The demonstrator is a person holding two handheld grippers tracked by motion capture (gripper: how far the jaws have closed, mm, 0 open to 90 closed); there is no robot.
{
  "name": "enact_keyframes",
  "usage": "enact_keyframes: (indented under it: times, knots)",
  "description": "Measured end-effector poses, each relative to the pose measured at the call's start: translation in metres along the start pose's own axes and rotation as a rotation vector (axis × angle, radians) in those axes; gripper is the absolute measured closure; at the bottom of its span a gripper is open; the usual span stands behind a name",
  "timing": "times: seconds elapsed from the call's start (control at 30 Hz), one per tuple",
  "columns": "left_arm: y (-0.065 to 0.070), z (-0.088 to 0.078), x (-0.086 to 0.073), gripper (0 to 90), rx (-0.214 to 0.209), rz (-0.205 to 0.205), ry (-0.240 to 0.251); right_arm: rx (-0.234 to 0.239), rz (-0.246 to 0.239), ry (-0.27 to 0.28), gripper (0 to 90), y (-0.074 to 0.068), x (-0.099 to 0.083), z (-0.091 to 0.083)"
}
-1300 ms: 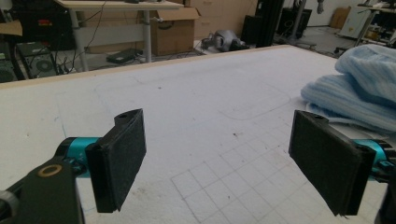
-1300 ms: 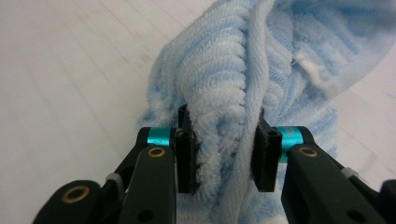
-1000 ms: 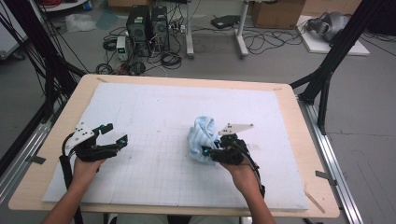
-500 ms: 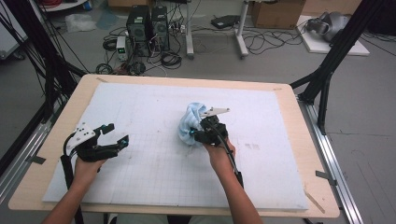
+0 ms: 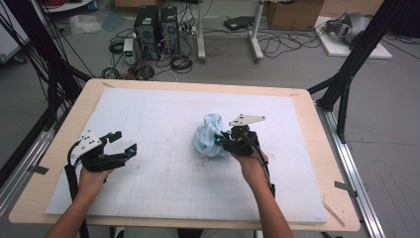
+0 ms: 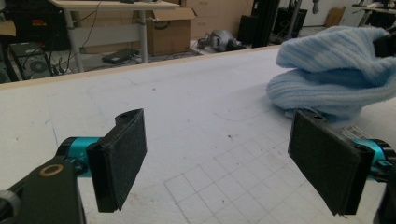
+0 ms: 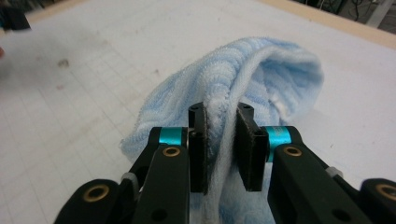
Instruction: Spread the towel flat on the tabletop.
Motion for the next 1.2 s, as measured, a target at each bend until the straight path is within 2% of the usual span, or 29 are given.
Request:
enact_keyframes:
  times: [0.03, 0.2, 0.23, 0.27, 0.3, 0.33, 0.37, 0.4, 0.43, 0.47, 0.5, 0.57, 0.6, 0.67, 0.7, 0.77, 0.8, 0.83, 0.87, 0.9, 0.93, 0.97, 1.0, 1.03, 1.07, 1.17, 1.2]
  knots:
    - [0.000, 0.000, 0.000, 19.9, -0.002, 0.002, 0.001, 0.000, 0.000, 0.000, 77.1, 0.000, 0.000, 0.000]
    - [-0.002, -0.001, 0.001, 19.9, 0.005, -0.002, 0.006, 0.026, 0.031, 0.013, 76.5, -0.004, 0.024, -0.008]
    - [-0.002, -0.001, 0.001, 19.9, 0.006, -0.002, 0.008, 0.066, 0.058, 0.031, 76.4, -0.009, 0.039, -0.014]
    - [-0.003, -0.001, 0.001, 19.9, 0.009, -0.004, 0.007, 0.066, 0.058, 0.031, 76.4, -0.009, 0.039, -0.014]
    - [-0.004, -0.001, 0.001, 19.9, 0.008, -0.008, 0.008, 0.113, 0.092, 0.053, 75.7, -0.013, 0.056, -0.018]
    - [-0.004, -0.001, 0.001, 19.9, 0.008, -0.007, 0.008, 0.113, 0.092, 0.053, 75.7, -0.013, 0.056, -0.018]
    - [-0.004, -0.001, 0.001, 19.9, 0.009, -0.009, 0.010, 0.106, 0.102, 0.063, 75.4, -0.011, 0.068, -0.015]
    - [-0.004, -0.001, 0.001, 19.9, 0.007, -0.007, 0.010, 0.106, 0.102, 0.063, 75.4, -0.011, 0.068, -0.015]
    - [-0.004, -0.001, 0.002, 20.0, 0.007, -0.006, 0.010, 0.075, 0.102, 0.043, 75.4, -0.006, 0.076, -0.004]
    - [-0.004, -0.001, 0.002, 20.0, 0.007, -0.006, 0.011, 0.063, 0.101, 0.035, 75.4, -0.002, 0.078, 0.003]
    - [-0.003, -0.001, 0.002, 20.0, 0.007, -0.006, 0.013, 0.063, 0.101, 0.035, 75.4, -0.002, 0.078, 0.003]
    - [-0.004, -0.001, 0.002, 20.1, 0.008, -0.006, 0.013, 0.034, 0.096, 0.015, 75.5, 0.005, 0.081, 0.019]
    - [-0.004, -0.001, 0.003, 20.0, 0.009, -0.007, 0.015, 0.006, 0.091, 0.005, 75.7, 0.014, 0.082, 0.035]
    - [-0.005, -0.001, 0.002, 20.1, 0.007, -0.009, 0.013, -0.028, 0.083, -0.005, 76.2, 0.022, 0.081, 0.050]
    - [-0.005, -0.001, 0.002, 20.1, 0.007, -0.010, 0.013, -0.028, 0.083, -0.005, 76.2, 0.022, 0.081, 0.050]
    - [-0.005, -0.001, 0.001, 20.1, 0.005, -0.011, 0.012, -0.068, 0.082, -0.028, 76.5, 0.034, 0.077, 0.069]
    - [-0.005, 0.000, 0.001, 20.1, 0.006, -0.010, 0.014, -0.068, 0.082, -0.028, 76.5, 0.034, 0.077, 0.069]
    - [-0.004, 0.000, 0.001, 20.1, 0.003, -0.010, 0.010, -0.098, 0.077, -0.046, 76.5, 0.042, 0.073, 0.083]
    - [-0.004, 0.000, 0.001, 20.1, 0.000, -0.008, 0.011, -0.098, 0.077, -0.046, 76.5, 0.042, 0.073, 0.083]
    - [-0.003, 0.001, 0.001, 20.7, -0.005, -0.008, 0.009, -0.131, 0.076, -0.060, 74.5, 0.047, 0.069, 0.091]
    - [-0.003, 0.001, 0.001, 21.0, -0.005, -0.006, 0.010, -0.145, 0.078, -0.061, 71.0, 0.049, 0.068, 0.092]
    - [-0.002, 0.001, 0.001, 21.0, -0.006, -0.006, 0.011, -0.145, 0.078, -0.061, 71.0, 0.049, 0.068, 0.092]
    - [-0.002, 0.001, 0.001, 21.0, -0.008, -0.005, 0.010, -0.147, 0.111, -0.033, 55.6, 0.050, 0.069, 0.090]
    - [-0.002, 0.002, 0.001, 21.0, -0.009, -0.007, 0.009, -0.147, 0.111, -0.033, 55.6, 0.050, 0.069, 0.090]
    - [-0.002, 0.002, 0.000, 21.0, -0.011, -0.007, 0.008, -0.132, 0.130, -0.001, 48.4, 0.050, 0.072, 0.080]
    - [-0.002, 0.001, 0.000, 21.0, -0.014, -0.006, 0.006, -0.118, 0.139, 0.045, 46.4, 0.050, 0.076, 0.065]
    - [-0.001, 0.001, 0.001, 21.4, -0.012, -0.007, 0.010, -0.113, 0.116, 0.095, 46.4, 0.049, 0.079, 0.044]
Point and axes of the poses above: each handheld gripper's, and its own axes: z roughly forward along the jaws, x roughly out of its top, y roughly to its right, the point moved 9 cm from there along z, roughly forward along the jaws, and after that the axes turned 12 degrees about z, right-handed, at the moved point
